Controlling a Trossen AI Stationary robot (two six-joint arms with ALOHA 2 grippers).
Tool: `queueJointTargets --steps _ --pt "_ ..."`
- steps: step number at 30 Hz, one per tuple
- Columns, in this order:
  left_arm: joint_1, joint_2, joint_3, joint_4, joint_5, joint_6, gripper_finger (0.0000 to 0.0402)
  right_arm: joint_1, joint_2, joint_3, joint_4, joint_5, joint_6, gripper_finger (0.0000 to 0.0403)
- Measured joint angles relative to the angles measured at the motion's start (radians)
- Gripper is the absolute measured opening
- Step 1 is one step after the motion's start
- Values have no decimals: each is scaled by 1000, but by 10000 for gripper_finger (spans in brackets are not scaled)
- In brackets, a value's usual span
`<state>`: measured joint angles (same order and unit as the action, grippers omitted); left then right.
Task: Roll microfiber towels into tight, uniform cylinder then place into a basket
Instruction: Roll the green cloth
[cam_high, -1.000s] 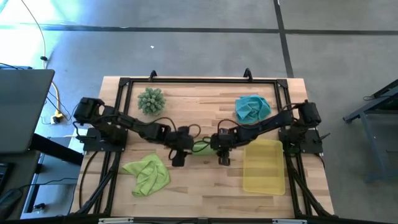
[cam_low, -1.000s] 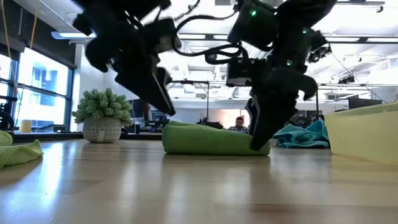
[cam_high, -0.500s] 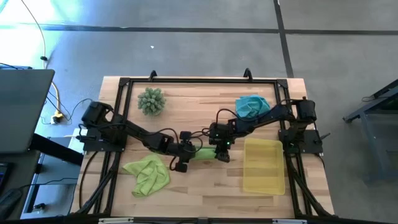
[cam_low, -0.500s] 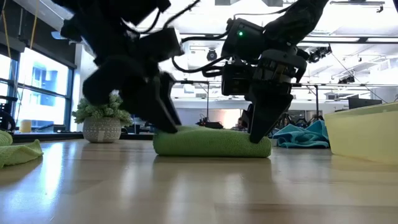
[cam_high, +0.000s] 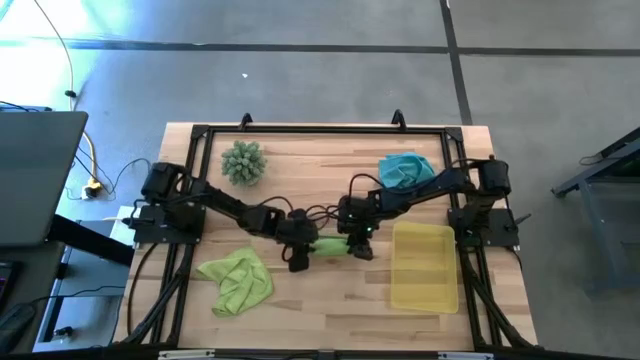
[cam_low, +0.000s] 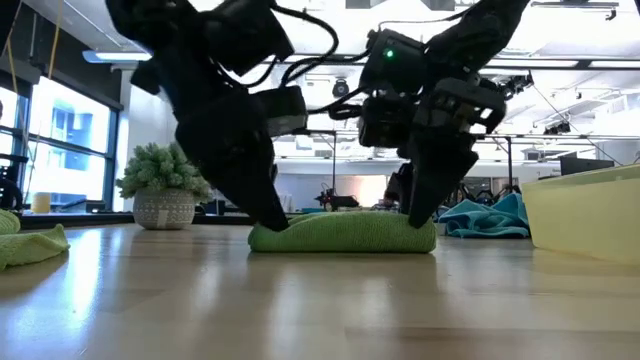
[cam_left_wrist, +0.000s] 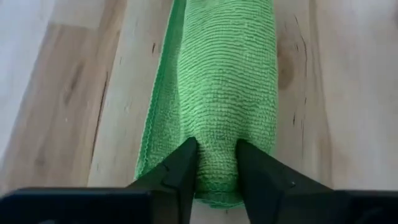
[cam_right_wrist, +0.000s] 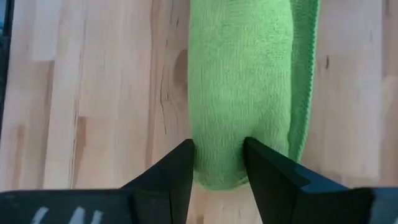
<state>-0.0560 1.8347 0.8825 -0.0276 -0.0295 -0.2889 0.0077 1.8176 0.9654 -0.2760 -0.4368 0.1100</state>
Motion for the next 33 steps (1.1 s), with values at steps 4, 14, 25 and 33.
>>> queueJointTargets --steps 4,14,25,33 --pt "39 1 0 -3 79 -40 59 7 -71 -4 -56 61 -30 138" --pt "98 2 -2 -19 143 -118 43 238 -144 -1 -35 570 -204 138" --pt "102 3 -3 -16 162 -131 43 298 -34 1 22 752 -143 138" --pt "100 -17 -4 -23 167 -145 66 260 33 7 30 741 -64 135"
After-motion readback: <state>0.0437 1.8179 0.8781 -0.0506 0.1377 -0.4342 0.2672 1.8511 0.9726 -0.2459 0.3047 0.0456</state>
